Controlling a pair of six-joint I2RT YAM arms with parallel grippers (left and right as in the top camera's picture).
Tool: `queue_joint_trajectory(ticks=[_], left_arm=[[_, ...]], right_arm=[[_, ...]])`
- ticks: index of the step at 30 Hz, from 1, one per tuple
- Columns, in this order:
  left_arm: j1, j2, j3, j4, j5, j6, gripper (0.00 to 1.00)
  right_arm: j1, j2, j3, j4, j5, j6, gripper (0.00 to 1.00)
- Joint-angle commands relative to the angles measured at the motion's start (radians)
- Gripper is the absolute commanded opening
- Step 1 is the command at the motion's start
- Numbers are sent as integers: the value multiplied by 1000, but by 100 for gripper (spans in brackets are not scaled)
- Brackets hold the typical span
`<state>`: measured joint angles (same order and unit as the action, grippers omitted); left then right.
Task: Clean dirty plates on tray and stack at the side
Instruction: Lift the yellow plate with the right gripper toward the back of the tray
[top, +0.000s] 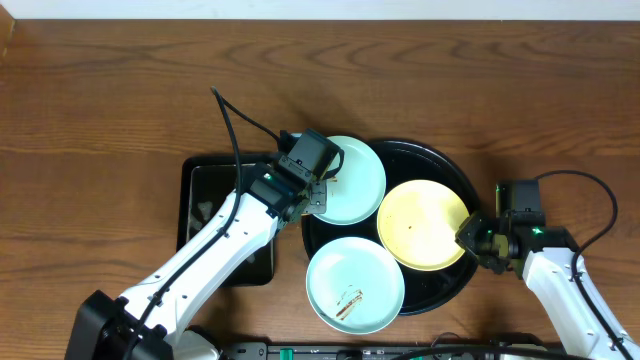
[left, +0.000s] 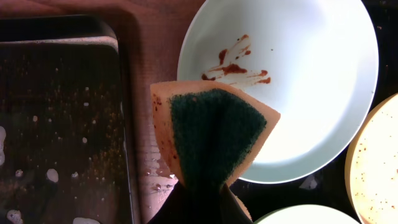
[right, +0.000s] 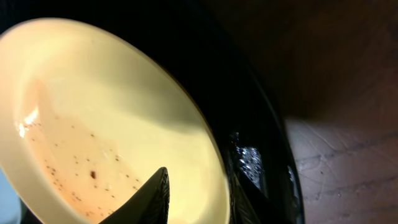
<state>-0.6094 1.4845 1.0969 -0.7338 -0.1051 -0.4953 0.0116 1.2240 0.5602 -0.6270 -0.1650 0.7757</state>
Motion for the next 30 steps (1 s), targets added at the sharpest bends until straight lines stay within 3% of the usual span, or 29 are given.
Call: queue_joint_trajectory(ticks=[1,3,4,5,17,21,24,28,29,30], left_arm=[[4,-1,3,-9,-19,17,7],[4,-1,3,-15,-19,18,7],[4,-1,3,-18,-19,21,7],[4,-1,3,-18,-19,23,7],[4,-1,3,-22,-15,32,8],[4,-1,3,-29,-15,31,7],[4,-1,3,-36,-14,31,7],[4,-1,3,-44,-8,31,7],[4,-1,3,-45,-8,31,7],[4,-1,3,-46,-8,31,7]], right_arm=[[8,7,12,18,-4,41,30],[8,7,12,26,-3,50,32],[8,7,12,32,-3,50,40],[8,7,12,33,-3,53,42],[9,73,8,36,3,58,41],[9,140,8,69,0,58,34],[9,185,8,110,-8,57,24],[9,204,8,147,-8,40,25],[9,206,8,155,-8,36,21],[9,206,8,161,-8,31,5]])
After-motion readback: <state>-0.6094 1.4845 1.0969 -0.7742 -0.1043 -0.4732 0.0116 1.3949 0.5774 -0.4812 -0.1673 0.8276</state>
